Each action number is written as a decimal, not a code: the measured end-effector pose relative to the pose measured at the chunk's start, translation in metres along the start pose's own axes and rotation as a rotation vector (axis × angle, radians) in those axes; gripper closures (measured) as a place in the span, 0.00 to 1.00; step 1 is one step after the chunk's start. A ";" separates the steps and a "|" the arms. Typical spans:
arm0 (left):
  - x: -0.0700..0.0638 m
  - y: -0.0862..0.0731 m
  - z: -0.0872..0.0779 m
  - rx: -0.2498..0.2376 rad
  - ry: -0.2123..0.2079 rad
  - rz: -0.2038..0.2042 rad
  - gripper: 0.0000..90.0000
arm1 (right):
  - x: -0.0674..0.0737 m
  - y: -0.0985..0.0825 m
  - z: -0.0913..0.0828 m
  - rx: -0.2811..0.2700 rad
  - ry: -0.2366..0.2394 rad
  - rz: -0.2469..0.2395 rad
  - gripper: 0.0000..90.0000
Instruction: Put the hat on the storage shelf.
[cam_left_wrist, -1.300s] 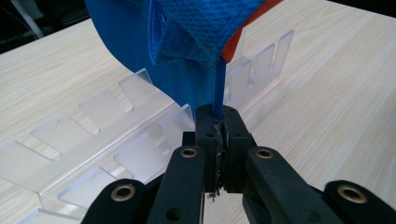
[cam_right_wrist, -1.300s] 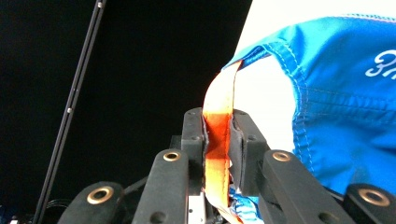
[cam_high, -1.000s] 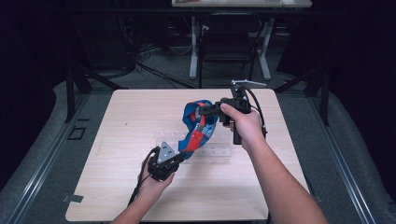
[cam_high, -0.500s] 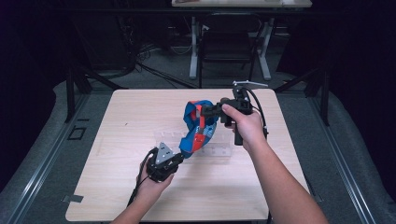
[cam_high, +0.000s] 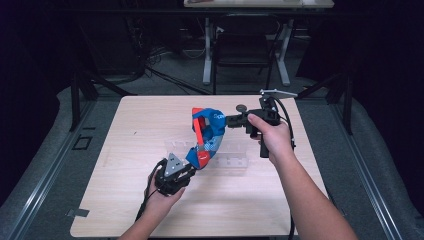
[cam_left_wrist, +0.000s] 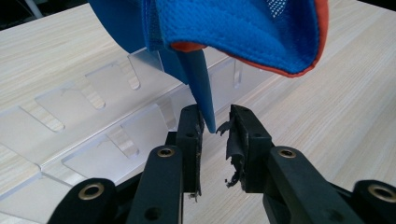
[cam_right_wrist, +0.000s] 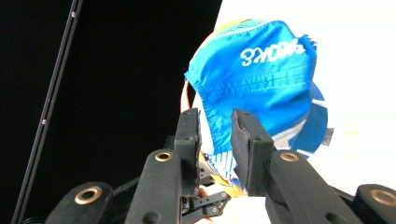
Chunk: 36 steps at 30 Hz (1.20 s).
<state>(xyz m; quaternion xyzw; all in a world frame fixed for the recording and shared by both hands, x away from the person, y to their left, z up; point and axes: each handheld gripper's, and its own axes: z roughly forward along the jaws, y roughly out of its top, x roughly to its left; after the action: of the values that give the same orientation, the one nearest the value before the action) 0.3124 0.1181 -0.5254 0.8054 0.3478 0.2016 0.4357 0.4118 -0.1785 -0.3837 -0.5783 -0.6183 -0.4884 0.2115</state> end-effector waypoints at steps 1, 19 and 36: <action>0.000 0.000 0.000 0.000 0.000 0.000 0.82 | 0.000 0.000 -0.001 0.004 -0.004 -0.001 0.81; 0.008 -0.003 -0.012 -0.021 0.003 -0.012 0.64 | -0.003 -0.002 -0.002 0.004 -0.017 -0.012 0.76; 0.032 -0.019 -0.029 -0.007 0.053 -0.071 0.58 | -0.008 -0.007 -0.016 -0.013 -0.061 -0.024 0.70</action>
<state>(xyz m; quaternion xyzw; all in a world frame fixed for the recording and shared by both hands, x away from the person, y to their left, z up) 0.3085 0.1649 -0.5252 0.7854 0.3868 0.2084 0.4360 0.4029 -0.1951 -0.3863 -0.5868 -0.6282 -0.4769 0.1830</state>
